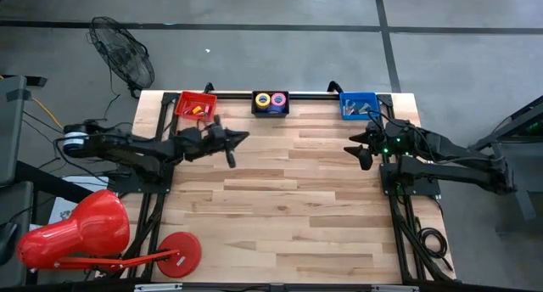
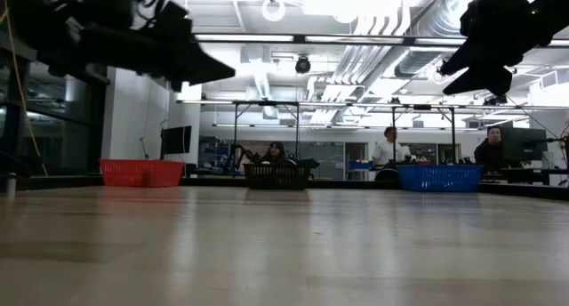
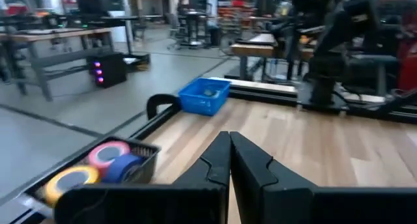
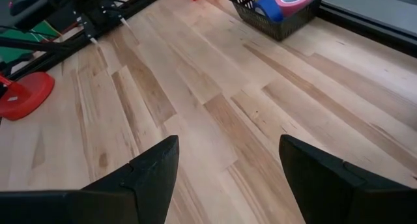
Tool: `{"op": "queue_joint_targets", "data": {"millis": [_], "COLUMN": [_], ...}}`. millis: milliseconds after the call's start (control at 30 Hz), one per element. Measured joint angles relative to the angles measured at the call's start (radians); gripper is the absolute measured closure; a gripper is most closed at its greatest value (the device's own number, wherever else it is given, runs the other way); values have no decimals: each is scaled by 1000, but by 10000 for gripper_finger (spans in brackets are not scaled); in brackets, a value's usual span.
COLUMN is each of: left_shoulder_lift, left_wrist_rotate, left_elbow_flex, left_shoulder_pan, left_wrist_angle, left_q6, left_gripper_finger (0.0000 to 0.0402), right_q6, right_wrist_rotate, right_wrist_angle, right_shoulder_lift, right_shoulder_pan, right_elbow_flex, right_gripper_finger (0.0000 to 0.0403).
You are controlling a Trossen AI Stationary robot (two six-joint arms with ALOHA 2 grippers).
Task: Pick and place Stapler, Stapler remover, tape
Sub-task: Return to Home Position
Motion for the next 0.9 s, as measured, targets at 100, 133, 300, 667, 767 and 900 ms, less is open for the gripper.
{"op": "queue_joint_targets", "data": {"millis": [100, 133, 300, 667, 767, 900], "left_shoulder_lift": [-80, -104, -243, -478, -531, -586], "left_wrist_rotate": [-75, -93, -201, -276, -258, -217], "left_elbow_flex": [-80, -100, -195, -319, -319, -320], "left_shoulder_pan": [-23, -30, -83, -161, -159, -159], "left_wrist_angle": [-4, -2, 5, -28, -110, -189], "left_q6": [-25, -29, -25, 56, 67, 93], "left_gripper_finger": [399, 399, 399, 399, 399, 399], "right_q6": [6, 6, 15, 55, 107, 161], "right_wrist_rotate": [2, 2, 2, 3, 35, 12], "right_wrist_angle": [-5, -5, 0, 3, -21, -22], "right_shoulder_lift": [2, 2, 2, 3, 2, 1], "right_shoulder_pan": [2, 3, 3, 2, -6, -13], "right_elbow_flex": [0, 0, 0, 0, 0, 0], "right_gripper_finger": [146, 146, 146, 146, 146, 146]}}
